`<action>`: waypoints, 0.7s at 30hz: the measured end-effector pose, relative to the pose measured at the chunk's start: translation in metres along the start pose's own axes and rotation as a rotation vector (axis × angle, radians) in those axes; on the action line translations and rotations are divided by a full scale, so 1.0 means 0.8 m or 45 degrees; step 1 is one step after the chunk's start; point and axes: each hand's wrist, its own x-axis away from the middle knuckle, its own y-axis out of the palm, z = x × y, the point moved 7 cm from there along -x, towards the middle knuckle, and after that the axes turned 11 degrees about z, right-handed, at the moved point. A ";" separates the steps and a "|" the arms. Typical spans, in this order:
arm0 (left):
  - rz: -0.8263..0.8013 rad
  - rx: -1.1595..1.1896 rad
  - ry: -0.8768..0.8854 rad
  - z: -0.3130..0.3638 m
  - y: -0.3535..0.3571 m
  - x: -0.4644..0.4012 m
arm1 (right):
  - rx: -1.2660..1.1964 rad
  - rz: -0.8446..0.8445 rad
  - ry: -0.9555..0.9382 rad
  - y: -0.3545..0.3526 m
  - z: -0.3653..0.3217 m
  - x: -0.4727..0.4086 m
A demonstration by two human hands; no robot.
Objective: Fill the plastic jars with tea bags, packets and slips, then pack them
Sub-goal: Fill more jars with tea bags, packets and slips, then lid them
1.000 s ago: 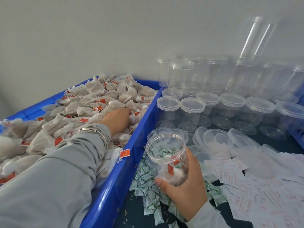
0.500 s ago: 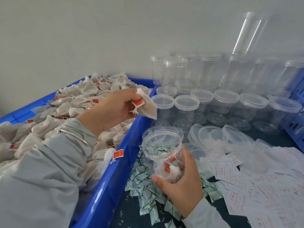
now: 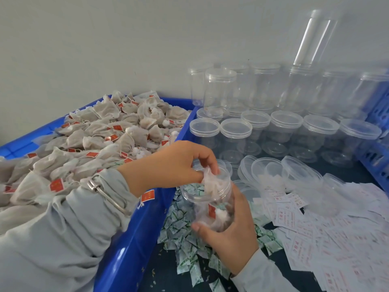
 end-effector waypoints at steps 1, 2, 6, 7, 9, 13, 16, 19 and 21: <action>0.032 -0.088 0.019 -0.001 0.000 -0.001 | -0.009 0.004 0.014 -0.001 0.002 0.000; 0.079 -0.136 0.038 -0.002 -0.002 -0.002 | -0.028 0.005 0.033 -0.001 0.004 -0.001; 0.363 -0.130 0.014 -0.013 -0.034 -0.008 | -0.025 0.001 0.024 -0.002 0.005 -0.001; 0.461 -0.133 -0.027 -0.022 -0.048 -0.009 | -0.012 0.003 0.023 -0.003 0.006 -0.001; 0.656 -0.160 -0.161 -0.051 -0.078 -0.011 | 0.023 0.011 0.023 -0.004 0.006 -0.001; 0.857 -0.259 -0.570 -0.135 -0.120 0.000 | 0.041 0.020 0.030 -0.005 0.006 0.000; 0.654 -0.452 -0.755 -0.186 -0.112 0.009 | 0.035 0.013 0.020 -0.004 0.005 0.001; 0.431 -0.605 -0.819 -0.210 -0.094 0.012 | 0.048 -0.020 0.004 -0.003 0.003 0.001; 0.422 -0.713 -0.823 -0.215 -0.094 0.012 | 0.044 -0.045 0.003 -0.002 0.002 0.002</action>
